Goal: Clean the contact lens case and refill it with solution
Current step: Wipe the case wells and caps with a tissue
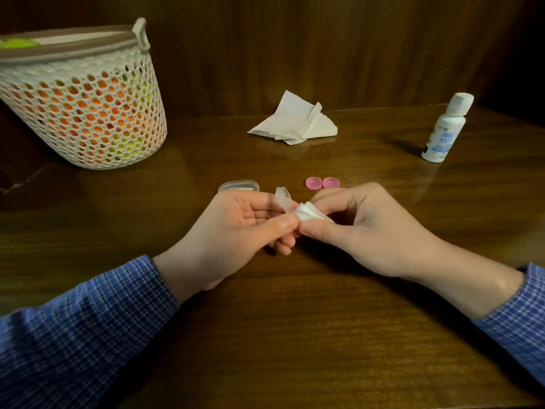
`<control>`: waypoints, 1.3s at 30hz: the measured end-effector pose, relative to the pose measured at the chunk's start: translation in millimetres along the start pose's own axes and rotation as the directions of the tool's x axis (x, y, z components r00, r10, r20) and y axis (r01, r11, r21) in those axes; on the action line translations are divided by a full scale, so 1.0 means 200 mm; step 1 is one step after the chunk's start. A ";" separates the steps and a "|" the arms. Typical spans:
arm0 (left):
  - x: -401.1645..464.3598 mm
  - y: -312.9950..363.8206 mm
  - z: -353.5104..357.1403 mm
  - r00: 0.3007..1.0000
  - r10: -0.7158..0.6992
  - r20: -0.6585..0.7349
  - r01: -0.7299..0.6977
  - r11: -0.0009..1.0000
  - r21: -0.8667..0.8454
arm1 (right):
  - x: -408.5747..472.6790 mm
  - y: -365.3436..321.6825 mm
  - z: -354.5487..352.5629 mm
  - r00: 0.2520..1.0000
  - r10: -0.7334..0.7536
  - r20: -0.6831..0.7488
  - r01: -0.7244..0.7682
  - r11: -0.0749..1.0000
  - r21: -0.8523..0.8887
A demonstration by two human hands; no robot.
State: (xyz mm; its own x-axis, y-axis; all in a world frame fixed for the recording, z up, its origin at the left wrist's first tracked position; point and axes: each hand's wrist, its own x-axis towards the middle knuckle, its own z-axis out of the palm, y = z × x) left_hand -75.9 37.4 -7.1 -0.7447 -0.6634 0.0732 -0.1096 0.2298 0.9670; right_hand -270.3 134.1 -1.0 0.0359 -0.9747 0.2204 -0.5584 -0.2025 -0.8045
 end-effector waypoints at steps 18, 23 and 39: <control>0.02 0.06 -0.02 0.949 -0.225 0.223 0.297 0.875 -0.382 | 0.00 0.01 -0.05 0.948 -0.265 -0.174 0.260 0.964 -0.054; 0.03 0.05 -0.05 0.889 -0.242 0.389 0.415 0.786 -0.459 | 0.00 0.02 -0.06 0.831 -0.551 -0.077 0.501 0.801 -0.328; 0.03 0.02 -0.06 0.870 -0.252 0.423 0.429 0.810 -0.401 | -0.02 0.00 -0.03 0.965 -0.240 0.107 0.255 0.956 -0.146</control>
State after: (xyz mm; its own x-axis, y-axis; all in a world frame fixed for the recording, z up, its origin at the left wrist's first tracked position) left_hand -73.3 25.3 1.0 -0.8991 -0.3339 -0.2830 -0.1446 -0.3838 0.9120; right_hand -275.4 138.2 2.4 0.2580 -0.9018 0.3468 -0.6455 -0.4279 -0.6327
